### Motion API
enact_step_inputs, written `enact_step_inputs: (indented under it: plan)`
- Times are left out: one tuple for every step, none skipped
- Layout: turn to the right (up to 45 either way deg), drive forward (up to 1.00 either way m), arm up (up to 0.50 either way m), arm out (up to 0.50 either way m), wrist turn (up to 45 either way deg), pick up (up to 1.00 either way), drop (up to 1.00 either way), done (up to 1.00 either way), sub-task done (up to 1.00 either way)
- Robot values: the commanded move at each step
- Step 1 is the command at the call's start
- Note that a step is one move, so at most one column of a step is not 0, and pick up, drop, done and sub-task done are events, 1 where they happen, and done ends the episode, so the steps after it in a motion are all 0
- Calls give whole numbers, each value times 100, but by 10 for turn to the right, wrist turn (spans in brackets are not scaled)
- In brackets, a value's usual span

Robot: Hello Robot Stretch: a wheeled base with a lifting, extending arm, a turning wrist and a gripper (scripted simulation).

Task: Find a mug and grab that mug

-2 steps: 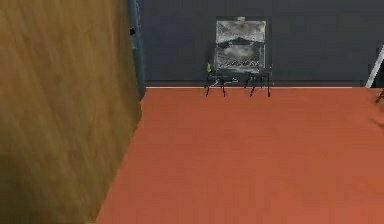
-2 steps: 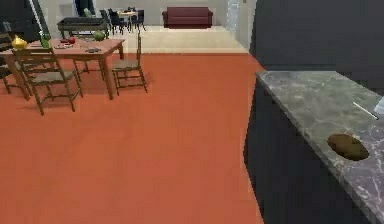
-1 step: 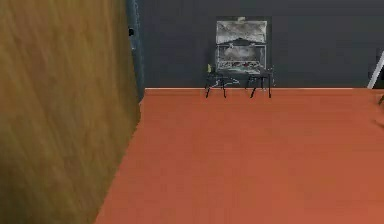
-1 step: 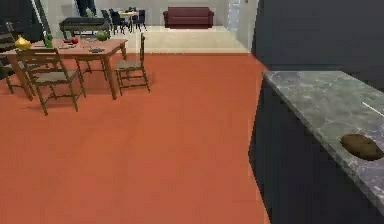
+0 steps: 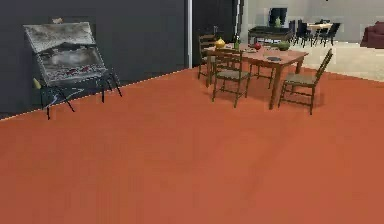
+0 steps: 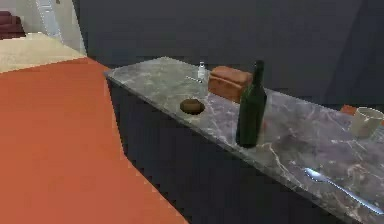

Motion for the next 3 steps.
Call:
enact_step_inputs:
  plan:
    - [390, 0, 0, 0, 0, 0, 0, 0, 0]
    - [450, 0, 0, 0, 0, 0, 0, 0, 0]
    - [450, 0, 0, 0, 0, 0, 0, 0, 0]
